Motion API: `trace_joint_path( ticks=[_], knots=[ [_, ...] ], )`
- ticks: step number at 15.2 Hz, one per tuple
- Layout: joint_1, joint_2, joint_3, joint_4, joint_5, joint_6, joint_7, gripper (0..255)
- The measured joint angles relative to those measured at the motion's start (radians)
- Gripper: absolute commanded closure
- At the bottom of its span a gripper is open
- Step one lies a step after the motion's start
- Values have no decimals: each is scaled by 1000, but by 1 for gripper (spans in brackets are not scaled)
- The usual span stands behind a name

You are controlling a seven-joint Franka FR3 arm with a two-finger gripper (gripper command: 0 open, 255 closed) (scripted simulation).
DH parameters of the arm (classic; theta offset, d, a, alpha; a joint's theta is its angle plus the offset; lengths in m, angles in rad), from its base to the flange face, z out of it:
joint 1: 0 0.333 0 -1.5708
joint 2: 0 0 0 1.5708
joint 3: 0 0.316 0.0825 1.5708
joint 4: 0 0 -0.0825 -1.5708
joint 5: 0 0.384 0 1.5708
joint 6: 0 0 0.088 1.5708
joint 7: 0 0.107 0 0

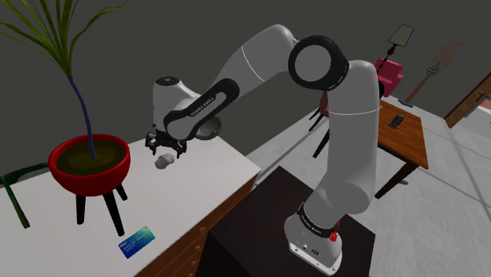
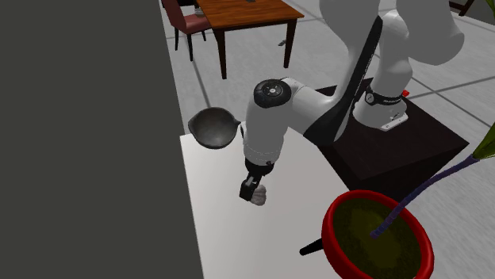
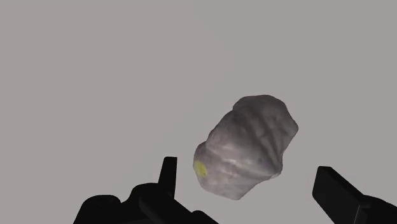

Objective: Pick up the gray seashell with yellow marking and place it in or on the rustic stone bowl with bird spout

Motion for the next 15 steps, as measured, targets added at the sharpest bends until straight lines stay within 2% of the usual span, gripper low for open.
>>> trace_joint_path(
  ticks=[5, 11, 12, 15],
  knots=[
    [13, 56, -19, 14, -22, 42, 18, 0],
    [16, 65, -22, 16, -25, 49, 21, 0],
    [16, 65, -22, 16, -25, 49, 21, 255],
    [16, 65, -22, 16, -25, 49, 21, 255]
  ],
)
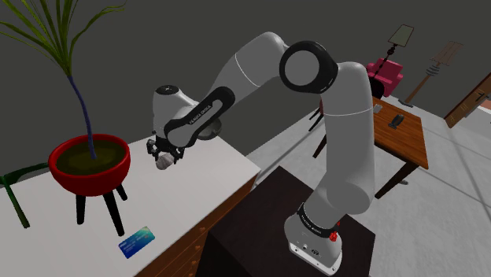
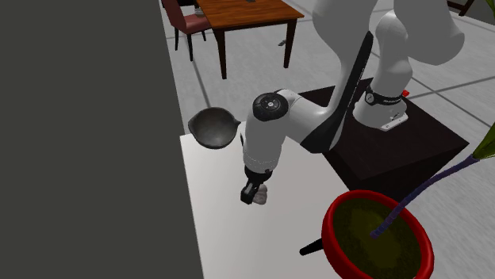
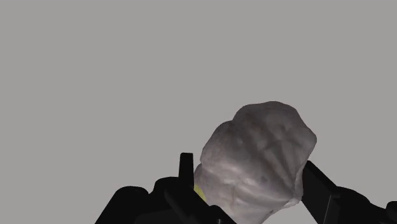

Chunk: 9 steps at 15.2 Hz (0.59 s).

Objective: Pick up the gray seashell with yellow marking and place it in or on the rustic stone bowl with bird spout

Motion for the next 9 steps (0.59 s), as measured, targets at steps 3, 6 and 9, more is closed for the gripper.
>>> trace_joint_path(
  ticks=[3, 6, 9],
  knots=[
    [0, 0, 0, 0, 0, 0, 0, 255],
    [0, 0, 0, 0, 0, 0, 0, 255],
    [-3, -14, 5, -3, 5, -12, -4, 255]
  ],
)
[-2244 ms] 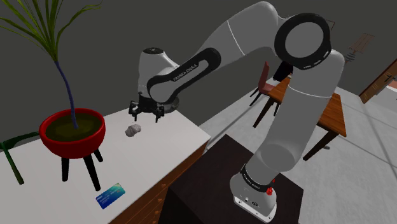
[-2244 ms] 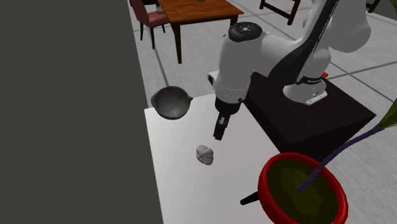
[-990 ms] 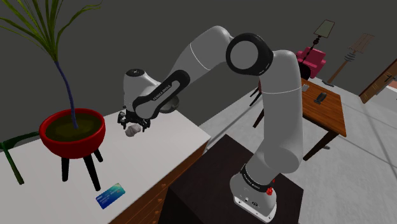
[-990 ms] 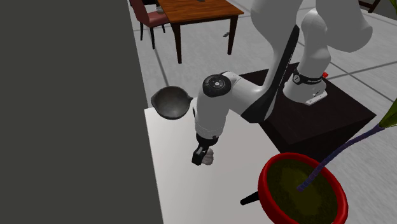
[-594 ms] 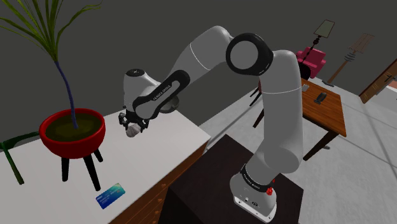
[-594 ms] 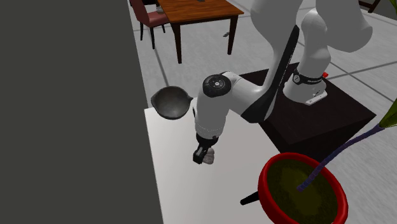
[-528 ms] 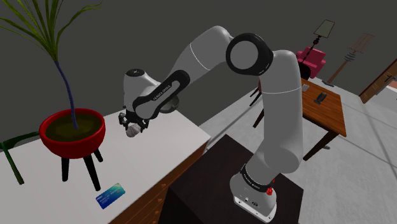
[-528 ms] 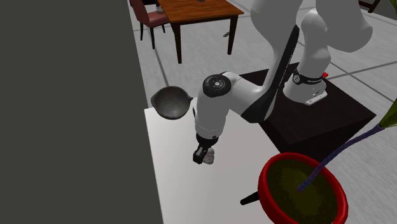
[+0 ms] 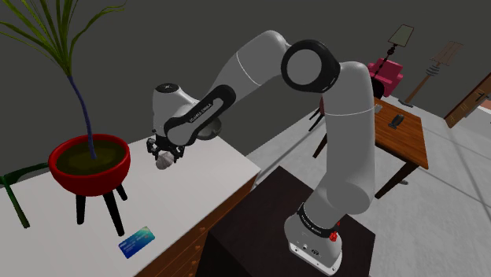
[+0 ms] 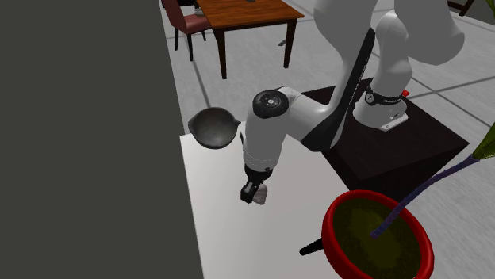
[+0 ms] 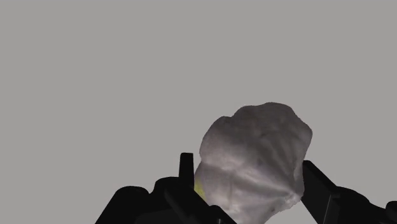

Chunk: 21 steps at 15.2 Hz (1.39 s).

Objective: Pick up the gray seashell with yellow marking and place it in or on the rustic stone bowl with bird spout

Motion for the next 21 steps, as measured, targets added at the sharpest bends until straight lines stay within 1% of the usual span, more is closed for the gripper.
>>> trace_joint_path(
  ticks=[13, 19, 20, 21],
  knots=[
    [-32, -134, 43, -19, 57, -112, -44, 255],
    [-41, -189, 60, -7, 85, -177, -65, 255],
    [-41, -190, 60, -7, 85, -177, -65, 0],
    [-41, -189, 60, -7, 85, -177, -65, 0]
  ],
)
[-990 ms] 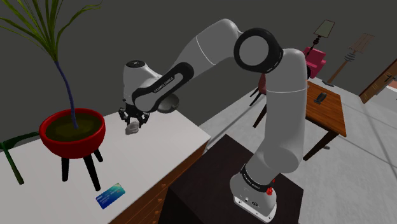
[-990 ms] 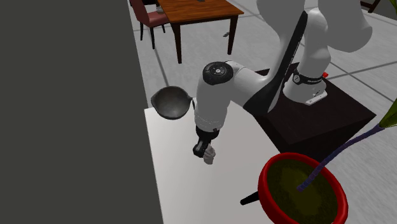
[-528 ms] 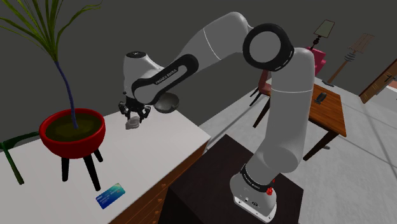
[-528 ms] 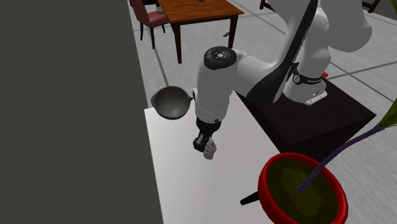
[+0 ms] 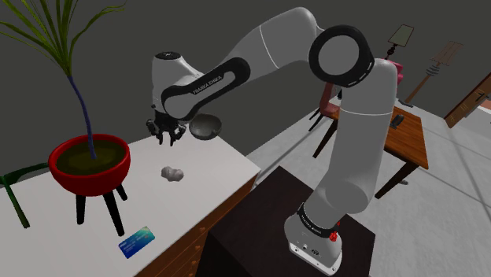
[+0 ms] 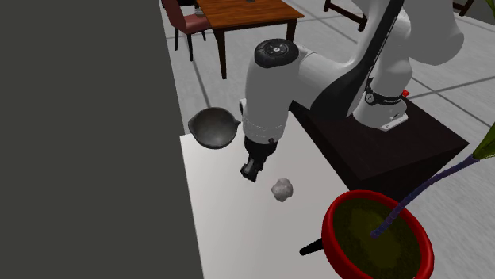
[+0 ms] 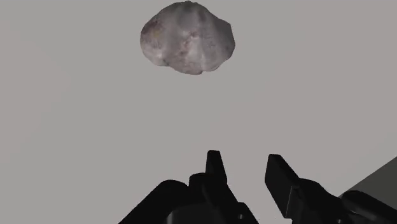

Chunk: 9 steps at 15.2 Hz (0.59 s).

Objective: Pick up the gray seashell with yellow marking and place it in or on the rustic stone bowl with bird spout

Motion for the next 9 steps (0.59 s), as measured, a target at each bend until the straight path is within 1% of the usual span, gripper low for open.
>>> trace_joint_path(
  ticks=[3, 9],
  knots=[
    [3, 25, 30, -1, -20, -28, -111, 0],
    [-4, 41, 107, -84, -86, -78, -425, 0]
  ],
)
